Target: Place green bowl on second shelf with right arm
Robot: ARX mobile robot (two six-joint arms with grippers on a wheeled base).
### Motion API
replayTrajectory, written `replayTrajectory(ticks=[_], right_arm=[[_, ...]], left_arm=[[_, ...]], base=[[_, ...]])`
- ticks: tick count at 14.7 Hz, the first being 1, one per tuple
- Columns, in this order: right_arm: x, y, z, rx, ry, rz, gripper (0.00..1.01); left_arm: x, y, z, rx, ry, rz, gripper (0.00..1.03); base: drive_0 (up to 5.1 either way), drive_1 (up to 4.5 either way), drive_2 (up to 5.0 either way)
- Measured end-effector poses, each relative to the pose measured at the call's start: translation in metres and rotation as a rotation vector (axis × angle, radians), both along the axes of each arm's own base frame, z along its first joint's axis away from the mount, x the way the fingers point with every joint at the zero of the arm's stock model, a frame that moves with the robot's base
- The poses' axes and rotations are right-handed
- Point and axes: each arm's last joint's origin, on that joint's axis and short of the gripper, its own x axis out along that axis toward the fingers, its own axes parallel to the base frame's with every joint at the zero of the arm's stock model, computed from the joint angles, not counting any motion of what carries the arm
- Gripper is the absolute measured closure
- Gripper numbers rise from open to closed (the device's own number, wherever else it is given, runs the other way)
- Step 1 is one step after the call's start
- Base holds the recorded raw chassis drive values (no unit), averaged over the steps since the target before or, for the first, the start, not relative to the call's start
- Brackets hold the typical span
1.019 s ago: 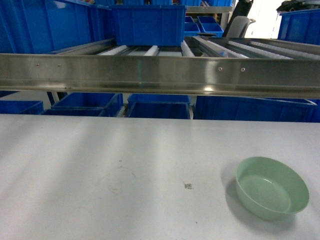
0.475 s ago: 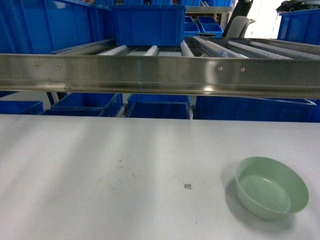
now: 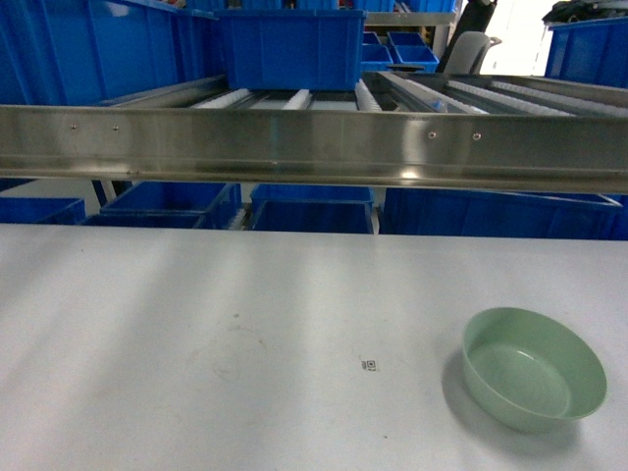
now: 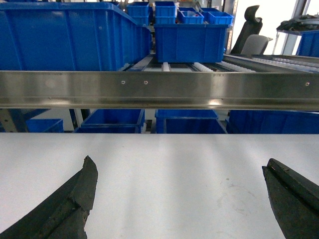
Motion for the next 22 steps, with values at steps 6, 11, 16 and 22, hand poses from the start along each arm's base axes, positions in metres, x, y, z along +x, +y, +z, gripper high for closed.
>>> replayTrajectory(ticks=[6, 11, 16, 22], right_arm=[[0.036, 0.001, 0.015, -0.057, 0.127, 0.070, 0.03], [0.063, 0.000, 0.011, -0.082, 0.303, 0.129, 0.03], [0.167, 0.013, -0.033, -0.185, 0.704, 0.271, 0.03], [0.183, -0.006, -0.074, -0.191, 0.812, 0.233, 0.03]], left_arm=[[0.000, 0.000, 0.000, 0.000, 0.000, 0.000, 0.05], [0.000, 0.000, 0.000, 0.000, 0.000, 0.000, 0.05], [0.000, 0.000, 0.000, 0.000, 0.000, 0.000, 0.05], [0.000, 0.000, 0.000, 0.000, 0.000, 0.000, 0.05]], base=[[0.0, 0.00, 0.0], [0.0, 0.00, 0.0], [0.0, 0.00, 0.0], [0.0, 0.00, 0.0]])
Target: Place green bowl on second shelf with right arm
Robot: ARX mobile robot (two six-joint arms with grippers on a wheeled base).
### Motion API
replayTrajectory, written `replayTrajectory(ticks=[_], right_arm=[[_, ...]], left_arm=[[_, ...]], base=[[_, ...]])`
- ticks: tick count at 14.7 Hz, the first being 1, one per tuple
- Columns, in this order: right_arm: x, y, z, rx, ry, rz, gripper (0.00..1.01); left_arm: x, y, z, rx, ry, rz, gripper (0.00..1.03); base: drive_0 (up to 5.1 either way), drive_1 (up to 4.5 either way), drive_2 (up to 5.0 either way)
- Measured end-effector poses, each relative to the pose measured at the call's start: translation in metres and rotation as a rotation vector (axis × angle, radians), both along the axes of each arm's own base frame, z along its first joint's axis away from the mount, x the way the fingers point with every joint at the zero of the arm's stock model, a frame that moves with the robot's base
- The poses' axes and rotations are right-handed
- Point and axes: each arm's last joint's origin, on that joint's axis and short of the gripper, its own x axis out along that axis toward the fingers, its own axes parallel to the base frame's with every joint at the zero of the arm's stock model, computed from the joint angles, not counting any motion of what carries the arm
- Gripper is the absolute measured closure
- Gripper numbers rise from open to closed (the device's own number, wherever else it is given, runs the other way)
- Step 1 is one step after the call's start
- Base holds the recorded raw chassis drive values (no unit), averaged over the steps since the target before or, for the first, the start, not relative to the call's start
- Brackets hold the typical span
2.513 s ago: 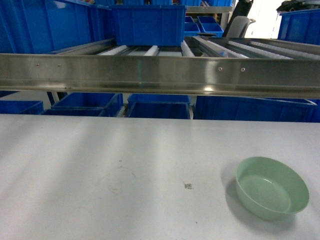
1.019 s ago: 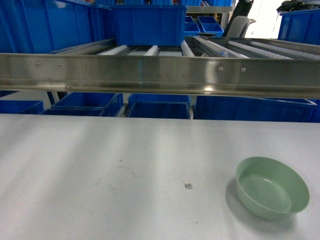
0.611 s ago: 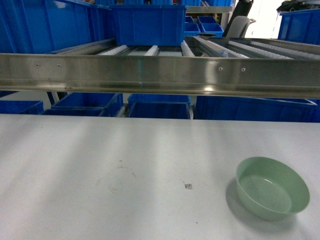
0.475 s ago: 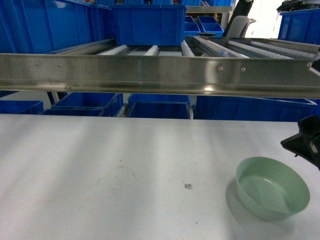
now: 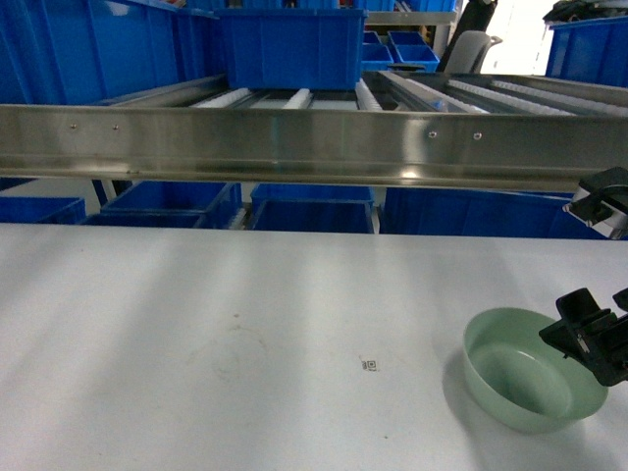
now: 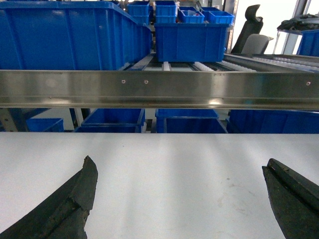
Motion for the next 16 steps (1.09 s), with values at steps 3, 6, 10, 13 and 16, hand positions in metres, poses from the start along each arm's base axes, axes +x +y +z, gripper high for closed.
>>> replayTrajectory(ticks=[3, 6, 10, 13, 16], right_arm=[[0.003, -0.004, -0.010, -0.008, 0.021, -0.009, 0.03], [0.004, -0.005, -0.018, -0.015, 0.038, -0.007, 0.03], [0.004, -0.005, -0.034, -0.029, 0.066, -0.014, 0.03], [-0.001, -0.005, -0.046, -0.048, 0.090, -0.022, 0.03], [-0.004, -0.001, -0.054, -0.061, 0.106, -0.017, 0.30]], left_arm=[[0.000, 0.000, 0.000, 0.000, 0.000, 0.000, 0.05], [0.000, 0.000, 0.000, 0.000, 0.000, 0.000, 0.05], [0.000, 0.000, 0.000, 0.000, 0.000, 0.000, 0.05], [0.000, 0.000, 0.000, 0.000, 0.000, 0.000, 0.05], [0.000, 0.000, 0.000, 0.000, 0.000, 0.000, 0.05]], base=[[0.0, 0.00, 0.0], [0.0, 0.00, 0.0], [0.0, 0.00, 0.0], [0.0, 0.00, 0.0], [0.0, 0.00, 0.0]])
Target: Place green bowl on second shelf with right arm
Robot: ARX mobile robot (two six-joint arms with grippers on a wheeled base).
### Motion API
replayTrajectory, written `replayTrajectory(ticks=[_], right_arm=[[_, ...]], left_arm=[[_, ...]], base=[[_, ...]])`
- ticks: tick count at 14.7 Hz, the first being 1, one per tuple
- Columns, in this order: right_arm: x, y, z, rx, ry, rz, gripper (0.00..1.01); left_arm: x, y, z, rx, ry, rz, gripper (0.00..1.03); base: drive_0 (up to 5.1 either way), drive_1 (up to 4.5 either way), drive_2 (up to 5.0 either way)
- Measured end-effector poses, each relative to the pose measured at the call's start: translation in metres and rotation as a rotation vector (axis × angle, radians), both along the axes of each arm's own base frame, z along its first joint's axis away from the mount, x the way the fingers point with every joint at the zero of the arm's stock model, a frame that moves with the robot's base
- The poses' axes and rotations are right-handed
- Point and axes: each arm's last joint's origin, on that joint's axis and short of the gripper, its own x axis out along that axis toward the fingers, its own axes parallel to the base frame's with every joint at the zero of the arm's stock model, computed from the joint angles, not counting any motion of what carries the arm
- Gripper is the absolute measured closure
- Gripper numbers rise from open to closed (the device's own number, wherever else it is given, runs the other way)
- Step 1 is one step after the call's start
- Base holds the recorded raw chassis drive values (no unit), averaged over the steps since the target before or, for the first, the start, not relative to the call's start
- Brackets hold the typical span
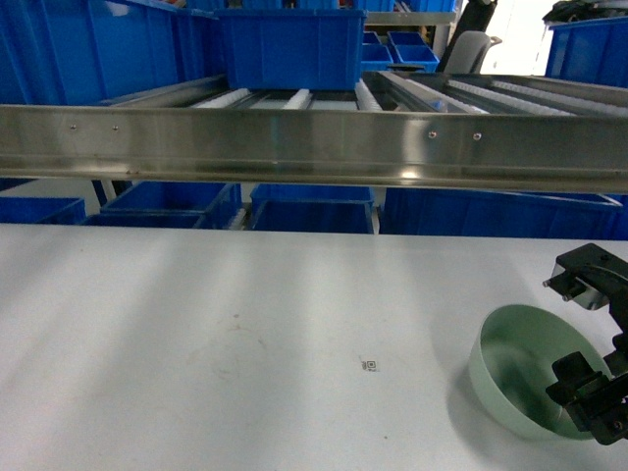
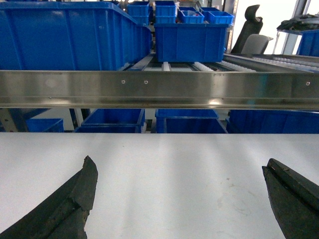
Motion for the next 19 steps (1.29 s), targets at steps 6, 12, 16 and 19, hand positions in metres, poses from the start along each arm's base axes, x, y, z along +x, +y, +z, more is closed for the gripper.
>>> replayTrajectory(ticks=[6, 12, 16, 19], right_arm=[[0.001, 0.011, 0.000, 0.022, -0.023, 0.011, 0.95], [-0.025, 0.011, 0.059, 0.097, -0.335, -0.037, 0.99], [-0.064, 0.003, 0.108, 0.173, -0.505, -0.056, 0.99], [-0.076, 0.001, 0.118, 0.194, -0.535, -0.065, 0.99]], left_arm=[[0.000, 0.000, 0.000, 0.000, 0.000, 0.000, 0.05], [0.000, 0.000, 0.000, 0.000, 0.000, 0.000, 0.05], [0.000, 0.000, 0.000, 0.000, 0.000, 0.000, 0.05], [0.000, 0.000, 0.000, 0.000, 0.000, 0.000, 0.05]], base=[[0.0, 0.00, 0.0], [0.0, 0.00, 0.0], [0.0, 0.00, 0.0], [0.0, 0.00, 0.0]])
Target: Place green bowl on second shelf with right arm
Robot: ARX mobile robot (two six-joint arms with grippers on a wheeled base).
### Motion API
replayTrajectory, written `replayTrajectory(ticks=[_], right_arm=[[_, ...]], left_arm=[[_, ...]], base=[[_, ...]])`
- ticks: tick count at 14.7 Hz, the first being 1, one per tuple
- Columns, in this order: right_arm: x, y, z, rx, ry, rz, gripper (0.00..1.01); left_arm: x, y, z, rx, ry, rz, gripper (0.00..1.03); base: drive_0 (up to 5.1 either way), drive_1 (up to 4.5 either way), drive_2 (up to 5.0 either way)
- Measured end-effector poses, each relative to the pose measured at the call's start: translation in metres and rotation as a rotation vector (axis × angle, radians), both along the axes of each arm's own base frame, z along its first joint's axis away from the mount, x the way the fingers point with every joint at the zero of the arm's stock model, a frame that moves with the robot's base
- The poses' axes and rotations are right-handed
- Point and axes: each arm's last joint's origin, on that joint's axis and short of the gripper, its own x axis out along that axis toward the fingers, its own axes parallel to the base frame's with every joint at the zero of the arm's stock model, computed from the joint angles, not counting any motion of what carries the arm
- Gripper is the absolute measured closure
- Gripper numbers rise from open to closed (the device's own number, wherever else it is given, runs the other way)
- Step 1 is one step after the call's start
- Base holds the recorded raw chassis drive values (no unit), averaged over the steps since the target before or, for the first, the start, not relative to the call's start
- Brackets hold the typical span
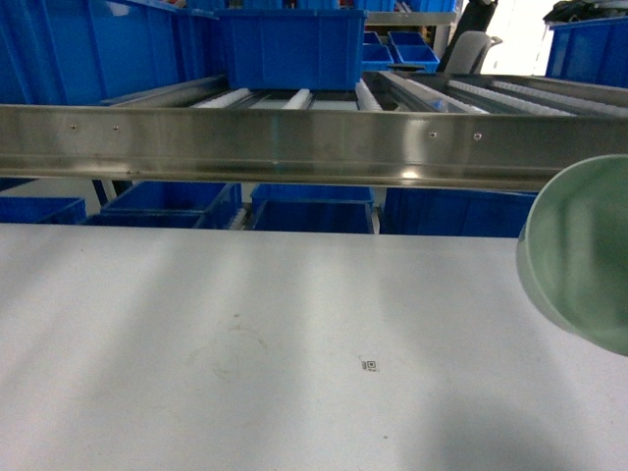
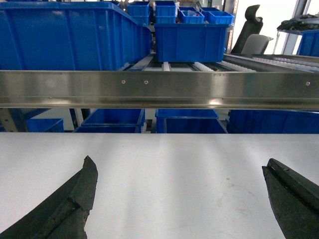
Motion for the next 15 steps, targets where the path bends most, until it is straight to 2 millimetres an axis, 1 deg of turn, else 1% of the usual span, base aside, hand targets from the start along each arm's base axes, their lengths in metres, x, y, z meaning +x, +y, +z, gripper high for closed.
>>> replayTrajectory(ticks=[3, 5, 7, 8, 10, 15], right_arm=[[-0.007, -0.002, 0.006, 0.015, -0.016, -0.008, 0.99], [-0.032, -0.004, 0.024, 0.066, -0.068, -0.008, 0.99], [-0.049, -0.005, 0.035, 0.091, -0.138, -0.011, 0.99], [-0.051, -0.005, 0.039, 0.098, -0.160, -0.013, 0.99], [-0.050, -0.006, 0.036, 0.102, -0.139, -0.020, 0.99], [-0.050, -0.007, 0.035, 0.104, -0.137, -0.024, 0.99]], left_arm=[[0.000, 0.000, 0.000, 0.000, 0.000, 0.000, 0.05], [0.000, 0.000, 0.000, 0.000, 0.000, 0.000, 0.05], [0.000, 0.000, 0.000, 0.000, 0.000, 0.000, 0.05], [0.000, 0.000, 0.000, 0.000, 0.001, 0.000, 0.05], [0.000, 0.000, 0.000, 0.000, -0.001, 0.000, 0.05], [0.000, 0.000, 0.000, 0.000, 0.000, 0.000, 0.05]], base=[[0.0, 0.00, 0.0], [0.0, 0.00, 0.0], [0.0, 0.00, 0.0], [0.0, 0.00, 0.0], [0.0, 0.00, 0.0], [-4.7, 1.43, 3.6]])
